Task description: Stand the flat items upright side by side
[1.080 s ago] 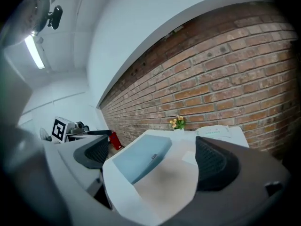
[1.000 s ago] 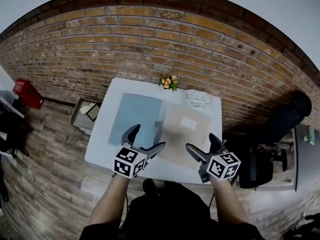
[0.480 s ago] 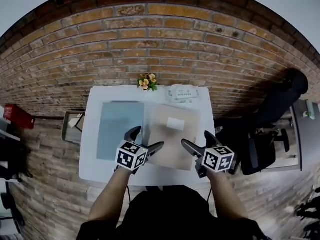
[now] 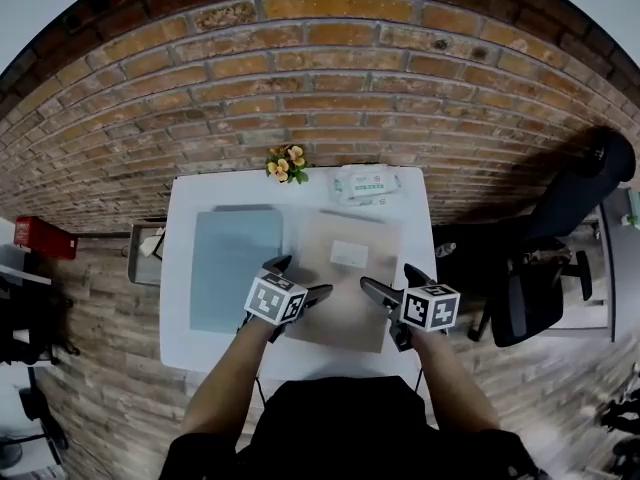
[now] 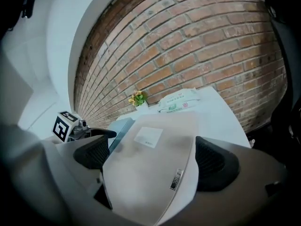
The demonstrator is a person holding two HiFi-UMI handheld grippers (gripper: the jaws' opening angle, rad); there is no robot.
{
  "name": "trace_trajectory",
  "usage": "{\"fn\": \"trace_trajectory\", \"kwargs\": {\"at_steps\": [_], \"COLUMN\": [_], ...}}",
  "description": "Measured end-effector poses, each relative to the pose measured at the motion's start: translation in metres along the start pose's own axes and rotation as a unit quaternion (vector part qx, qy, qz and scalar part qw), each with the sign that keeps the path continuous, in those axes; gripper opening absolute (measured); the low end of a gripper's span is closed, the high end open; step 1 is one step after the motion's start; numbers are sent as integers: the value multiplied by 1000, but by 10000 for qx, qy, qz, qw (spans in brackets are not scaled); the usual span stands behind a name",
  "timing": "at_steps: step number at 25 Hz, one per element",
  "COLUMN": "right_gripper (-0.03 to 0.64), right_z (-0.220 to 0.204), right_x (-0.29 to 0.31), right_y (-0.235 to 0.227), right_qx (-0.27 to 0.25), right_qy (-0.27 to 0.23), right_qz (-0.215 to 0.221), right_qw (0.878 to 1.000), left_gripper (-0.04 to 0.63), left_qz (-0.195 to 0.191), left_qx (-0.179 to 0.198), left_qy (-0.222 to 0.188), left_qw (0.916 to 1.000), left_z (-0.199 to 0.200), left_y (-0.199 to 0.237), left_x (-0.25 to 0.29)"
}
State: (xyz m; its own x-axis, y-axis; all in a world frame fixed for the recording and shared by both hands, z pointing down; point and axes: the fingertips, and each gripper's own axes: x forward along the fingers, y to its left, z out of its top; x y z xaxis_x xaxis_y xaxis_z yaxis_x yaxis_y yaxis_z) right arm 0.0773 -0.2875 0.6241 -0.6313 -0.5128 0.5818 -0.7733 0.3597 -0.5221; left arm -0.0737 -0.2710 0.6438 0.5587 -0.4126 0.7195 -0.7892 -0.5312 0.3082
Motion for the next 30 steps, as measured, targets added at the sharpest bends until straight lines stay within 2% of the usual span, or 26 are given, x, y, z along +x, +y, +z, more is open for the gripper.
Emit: {"fn": "trace_trajectory", "kwargs": {"at_steps": [3,8,11,15,20,24,30], "right_gripper": [583,583,583,581,581,571,570], "right_z": [-9,-17,-18,-24,-19,-19,-40], "right_x": [11,19,20,17,6,2,12], "right_y": [-8,-17,-21,-33,-63,-83,-86], "right_qx": [71,87,154,262,334,402,525], "right_qy": [232,453,503,540,393,391,732], "right_qz": [-49,-147,-164,-302,-642,-783,-689], "right_qw": [9997,9988,9985,9977,9966,9954,9935], "left_gripper": [520,520,520,520,520,520,520], "left_qz": [-58,-135,-61,-278,-571,-767,-1094], "left_qx": [-28,-162,-151,-373,-104,133,-289], "left_qy": [338,552,561,355,461,991,1277], "left_qw": [9994,9983,9983,9983,9973,9920,9853], "left_z": [-6,-10,-9,3,3,-16,-30], "left_y": [0,-4,-4,-18,-45,-47,-39], "left_x": [11,27,32,41,55,66,79]}}
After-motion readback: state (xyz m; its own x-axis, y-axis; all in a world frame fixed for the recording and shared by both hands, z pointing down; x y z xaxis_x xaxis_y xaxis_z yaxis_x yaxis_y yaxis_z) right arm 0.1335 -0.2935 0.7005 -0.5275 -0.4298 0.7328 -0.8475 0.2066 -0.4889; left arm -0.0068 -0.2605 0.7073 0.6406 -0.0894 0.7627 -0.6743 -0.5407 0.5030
